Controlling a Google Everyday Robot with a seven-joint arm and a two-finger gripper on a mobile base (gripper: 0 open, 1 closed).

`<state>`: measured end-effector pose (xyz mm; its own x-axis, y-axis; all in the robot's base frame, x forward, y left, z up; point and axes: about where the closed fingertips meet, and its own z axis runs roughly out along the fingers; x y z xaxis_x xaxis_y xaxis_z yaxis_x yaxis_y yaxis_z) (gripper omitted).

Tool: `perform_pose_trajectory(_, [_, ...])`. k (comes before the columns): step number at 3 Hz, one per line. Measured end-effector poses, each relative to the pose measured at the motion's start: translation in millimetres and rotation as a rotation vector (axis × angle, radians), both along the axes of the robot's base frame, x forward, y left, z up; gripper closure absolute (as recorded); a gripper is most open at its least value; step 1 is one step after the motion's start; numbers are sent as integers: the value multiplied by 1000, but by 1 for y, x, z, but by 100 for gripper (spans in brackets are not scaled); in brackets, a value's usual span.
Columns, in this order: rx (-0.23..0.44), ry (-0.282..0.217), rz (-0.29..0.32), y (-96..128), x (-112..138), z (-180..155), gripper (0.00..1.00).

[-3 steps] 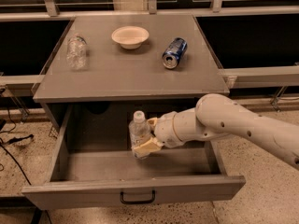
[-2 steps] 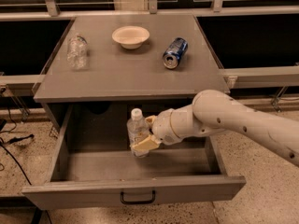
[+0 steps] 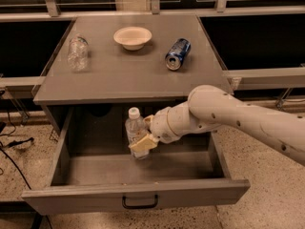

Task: Place blue plastic bottle into top drawer

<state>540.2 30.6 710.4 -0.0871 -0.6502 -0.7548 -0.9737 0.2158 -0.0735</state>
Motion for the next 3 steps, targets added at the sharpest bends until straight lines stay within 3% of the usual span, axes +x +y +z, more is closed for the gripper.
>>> perform_pose_trajectory(1, [10, 4, -10, -2, -2, -4, 100])
perform_pose_trajectory(2, [47, 2, -28, -16, -19, -40, 100])
perform_pose_trajectory(3, [47, 2, -28, -16, -19, -38, 100])
